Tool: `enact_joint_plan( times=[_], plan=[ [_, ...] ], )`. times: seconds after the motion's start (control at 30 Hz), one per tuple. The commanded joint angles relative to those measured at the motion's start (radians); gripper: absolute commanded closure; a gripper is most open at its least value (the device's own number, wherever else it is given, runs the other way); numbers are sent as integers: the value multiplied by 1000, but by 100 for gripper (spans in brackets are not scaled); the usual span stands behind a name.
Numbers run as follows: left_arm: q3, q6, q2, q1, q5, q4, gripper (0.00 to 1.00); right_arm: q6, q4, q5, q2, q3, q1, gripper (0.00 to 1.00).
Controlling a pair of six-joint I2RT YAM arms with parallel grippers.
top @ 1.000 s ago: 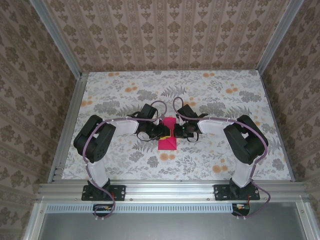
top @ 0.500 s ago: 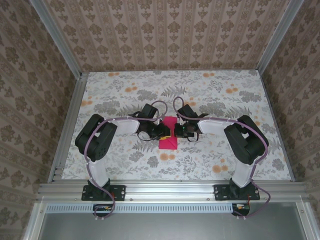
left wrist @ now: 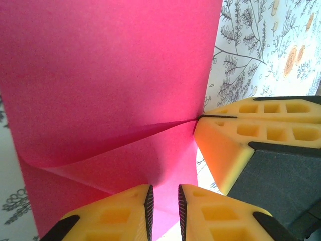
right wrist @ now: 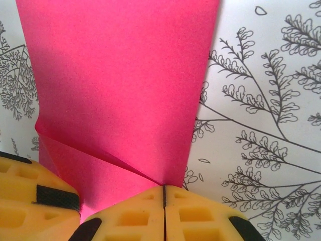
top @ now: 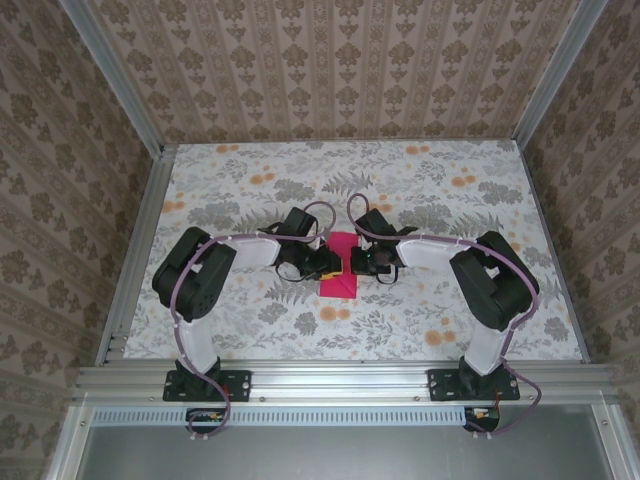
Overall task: Fold a paper plane with a square sheet of paper (pick it up from the middle)
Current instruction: Fold the triangle a second time at the center of the table.
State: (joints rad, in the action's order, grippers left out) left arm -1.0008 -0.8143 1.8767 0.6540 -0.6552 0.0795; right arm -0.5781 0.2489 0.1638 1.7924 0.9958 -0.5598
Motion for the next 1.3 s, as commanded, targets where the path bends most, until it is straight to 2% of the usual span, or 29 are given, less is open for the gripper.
enact_joint_plan(
  times=[0.0, 0.47, 0.7, 1.0, 1.27],
  plan=[
    [-24, 24, 25, 4, 5, 25, 77, 12, 44, -29, -29, -8, 5, 91],
    [-45, 8, 45, 4, 20, 59, 78, -32, 46, -15, -115, -45, 5, 73],
    [-49, -6, 45, 4, 47, 70, 78, -90, -32, 74, -206, -152, 5, 61],
    [-49, -13, 47, 6, 52, 72, 78, -108, -138, 200, -173, -206, 1, 61],
    [-46, -13, 44, 6, 51, 71, 78, -113, -164, 224, -125, -195, 1, 66]
  ],
)
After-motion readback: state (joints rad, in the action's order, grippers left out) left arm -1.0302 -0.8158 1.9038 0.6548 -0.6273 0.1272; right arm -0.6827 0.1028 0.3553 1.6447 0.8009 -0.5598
